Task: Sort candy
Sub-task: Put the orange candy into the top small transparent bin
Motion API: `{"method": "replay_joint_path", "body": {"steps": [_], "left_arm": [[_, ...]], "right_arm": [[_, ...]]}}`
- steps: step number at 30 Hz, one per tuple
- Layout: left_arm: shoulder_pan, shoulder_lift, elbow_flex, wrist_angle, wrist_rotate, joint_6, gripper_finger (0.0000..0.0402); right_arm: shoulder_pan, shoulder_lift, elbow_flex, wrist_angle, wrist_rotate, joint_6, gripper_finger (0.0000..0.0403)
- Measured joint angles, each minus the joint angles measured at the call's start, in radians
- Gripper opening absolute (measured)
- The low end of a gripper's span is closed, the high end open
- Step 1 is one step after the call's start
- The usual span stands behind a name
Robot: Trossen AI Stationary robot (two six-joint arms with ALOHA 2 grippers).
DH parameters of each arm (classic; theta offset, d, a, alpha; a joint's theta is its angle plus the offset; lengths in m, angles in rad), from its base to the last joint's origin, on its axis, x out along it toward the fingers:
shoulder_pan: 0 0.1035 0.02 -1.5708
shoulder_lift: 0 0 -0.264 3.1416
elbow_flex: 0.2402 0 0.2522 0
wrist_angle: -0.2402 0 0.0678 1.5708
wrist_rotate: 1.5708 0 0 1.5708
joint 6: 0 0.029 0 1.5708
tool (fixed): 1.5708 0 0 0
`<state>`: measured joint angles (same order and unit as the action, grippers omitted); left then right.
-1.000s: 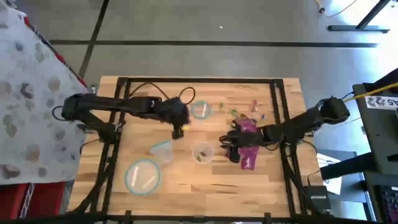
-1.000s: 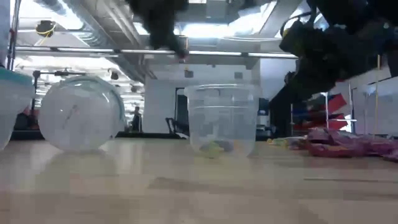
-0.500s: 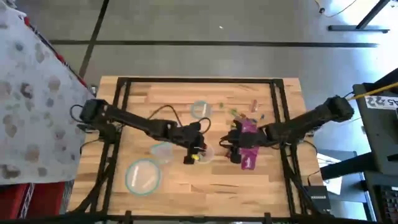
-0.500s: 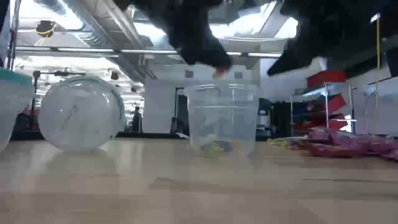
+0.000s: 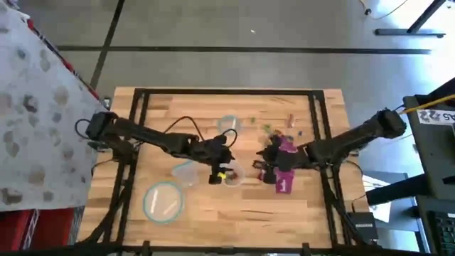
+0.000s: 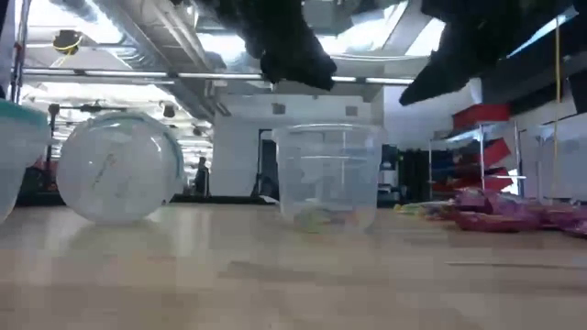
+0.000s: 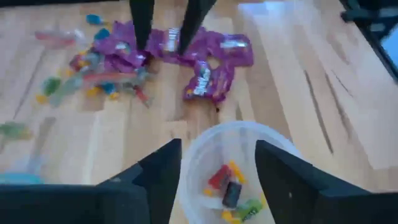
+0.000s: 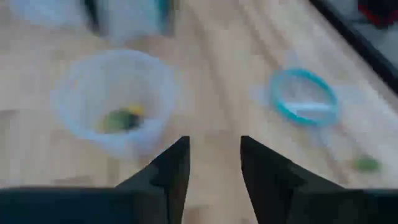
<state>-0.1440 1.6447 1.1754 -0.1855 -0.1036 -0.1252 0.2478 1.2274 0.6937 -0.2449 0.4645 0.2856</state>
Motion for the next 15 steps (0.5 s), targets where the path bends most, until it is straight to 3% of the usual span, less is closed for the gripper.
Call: {"method": "replay_joint_path", "body": {"steps": [6, 12, 15], "left_arm": [[-0.028, 0.003, 0.0, -0.076, -0.021, -0.077, 0.0188], [-0.071, 0.008, 0.0, -0.09, -0.173, -0.085, 0.0188], [-0.092, 0.008, 0.0, -0.091, -0.222, -0.085, 0.0188]], "right_arm": [[-0.223, 0.001, 0.0, -0.007, -0.219, -0.177, 0.0127], [-0.435, 0.075, 0.0, 0.055, -0.415, -0.473, 0.0137], [-0.512, 0.144, 0.009, 0.066, -0.439, -0.594, 0.0159]]}}
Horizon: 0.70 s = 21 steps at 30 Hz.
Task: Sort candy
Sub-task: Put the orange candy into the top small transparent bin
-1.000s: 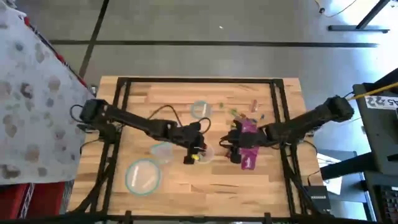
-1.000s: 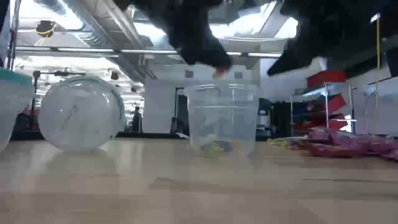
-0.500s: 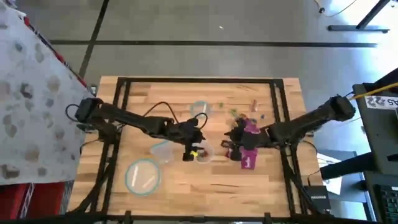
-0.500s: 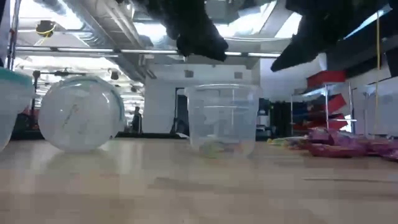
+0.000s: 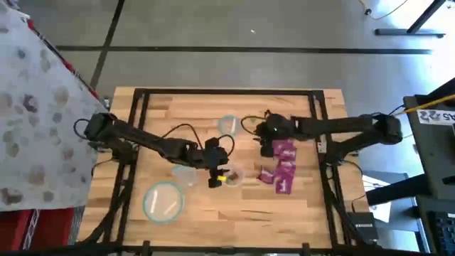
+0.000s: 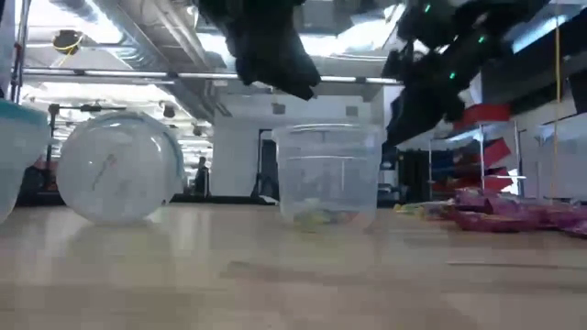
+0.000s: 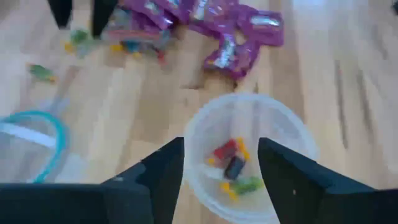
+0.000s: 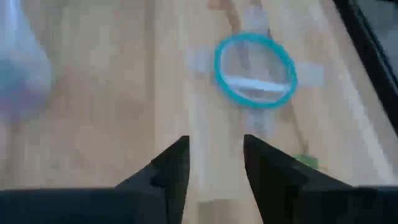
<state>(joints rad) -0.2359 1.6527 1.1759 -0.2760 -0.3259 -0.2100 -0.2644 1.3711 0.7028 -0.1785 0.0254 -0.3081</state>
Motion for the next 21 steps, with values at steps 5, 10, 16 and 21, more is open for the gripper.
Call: {"method": "replay_joint_path", "body": {"steps": [5, 10, 16, 21], "left_arm": [[-0.027, 0.0, 0.0, -0.001, -0.018, 0.0, 0.0188], [-0.042, 0.0, 0.0, 0.0, -0.018, 0.0, 0.0188], [-0.059, 0.0, 0.0, 0.004, -0.019, 0.0, 0.0188], [-0.066, 0.0, 0.0, 0.003, -0.019, -0.001, 0.0189]], "right_arm": [[-0.106, 0.141, 0.08, -0.006, -0.052, -0.079, 0.0197], [-0.171, 0.273, 0.187, -0.062, -0.062, -0.193, 0.0226], [-0.236, 0.38, 0.295, -0.173, -0.062, -0.338, 0.0227], [-0.281, 0.432, 0.33, -0.194, -0.081, -0.405, 0.0207]]}}
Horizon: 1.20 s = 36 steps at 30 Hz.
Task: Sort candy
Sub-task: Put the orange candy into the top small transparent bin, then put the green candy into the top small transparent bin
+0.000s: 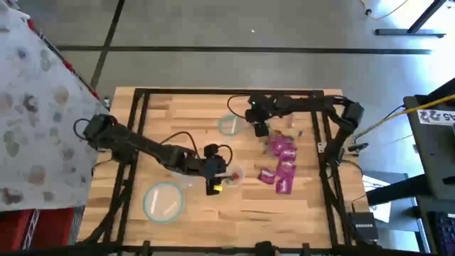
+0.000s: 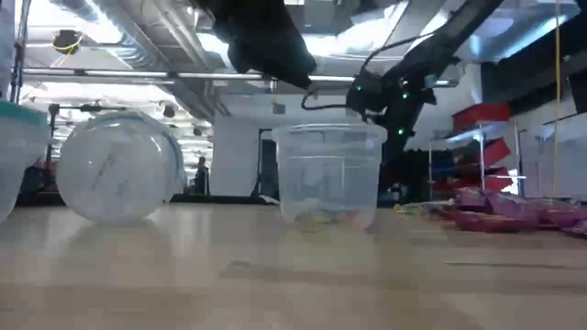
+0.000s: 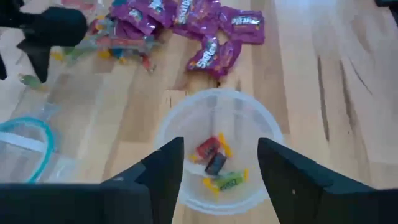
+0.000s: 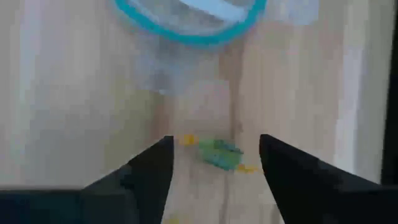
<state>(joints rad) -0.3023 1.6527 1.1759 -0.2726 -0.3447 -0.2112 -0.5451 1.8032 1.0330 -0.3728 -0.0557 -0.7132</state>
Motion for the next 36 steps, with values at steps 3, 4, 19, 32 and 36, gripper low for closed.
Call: {"method": "replay_joint_path", "body": {"steps": [3, 4, 19, 32, 36], "left_arm": [[-0.005, 0.0, 0.0, 0.0, 0.0, -0.001, 0.0189], [-0.006, 0.0, 0.0, 0.0, 0.0, 0.0, 0.0189], [-0.013, 0.0, 0.0, 0.005, 0.0, -0.003, 0.0189], [-0.028, 0.0, 0.0, -0.084, -0.119, -0.11, 0.0189], [-0.028, 0.0, 0.0, -0.111, -0.146, -0.128, 0.0189]], "right_arm": [[-0.015, 0.028, 0.001, -0.013, -0.028, -0.033, 0.0193], [-0.016, 0.036, 0.001, -0.014, -0.043, -0.036, 0.0188], [-0.011, 0.061, 0.005, -0.036, -0.096, 0.085, 0.001], [0.091, -0.121, -0.001, -0.107, -0.076, 0.229, 0.0], [0.197, -0.211, -0.002, -0.109, -0.032, 0.265, 0.0]]}}
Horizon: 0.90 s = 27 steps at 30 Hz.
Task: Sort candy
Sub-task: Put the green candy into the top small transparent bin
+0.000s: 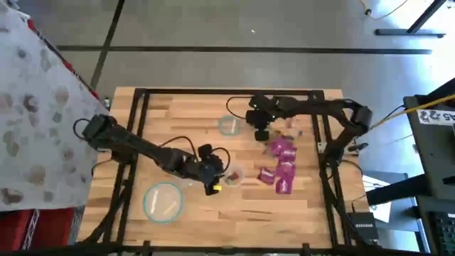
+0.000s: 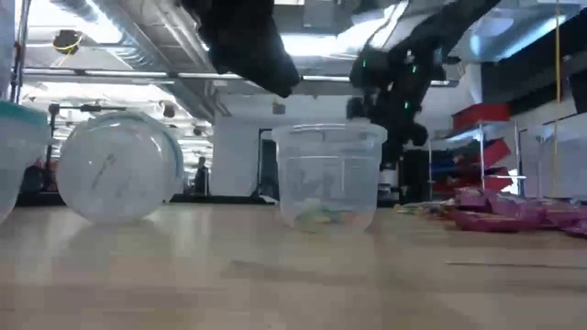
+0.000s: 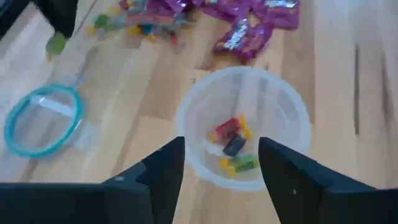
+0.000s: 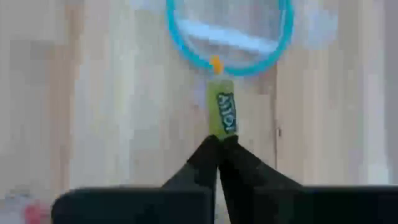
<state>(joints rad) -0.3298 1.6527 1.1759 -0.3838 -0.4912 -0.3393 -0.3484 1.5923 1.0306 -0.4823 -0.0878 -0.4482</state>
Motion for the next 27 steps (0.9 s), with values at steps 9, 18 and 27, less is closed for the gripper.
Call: {"method": "replay_joint_path", "body": {"steps": [9, 18, 27], "left_arm": [[-0.025, -0.006, 0.0, -0.088, -0.104, -0.028, 0.0189], [-0.076, -0.018, 0.0, -0.212, -0.264, -0.137, 0.0189], [-0.077, -0.018, 0.0, -0.209, -0.291, -0.151, 0.0189]], "right_arm": [[0.316, -0.077, 0.001, 0.036, 0.074, 0.147, 0.0], [0.551, -0.068, 0.002, 0.15, 0.104, 0.296, 0.0], [0.577, -0.068, 0.002, 0.182, 0.126, 0.313, 0.0014]]}}
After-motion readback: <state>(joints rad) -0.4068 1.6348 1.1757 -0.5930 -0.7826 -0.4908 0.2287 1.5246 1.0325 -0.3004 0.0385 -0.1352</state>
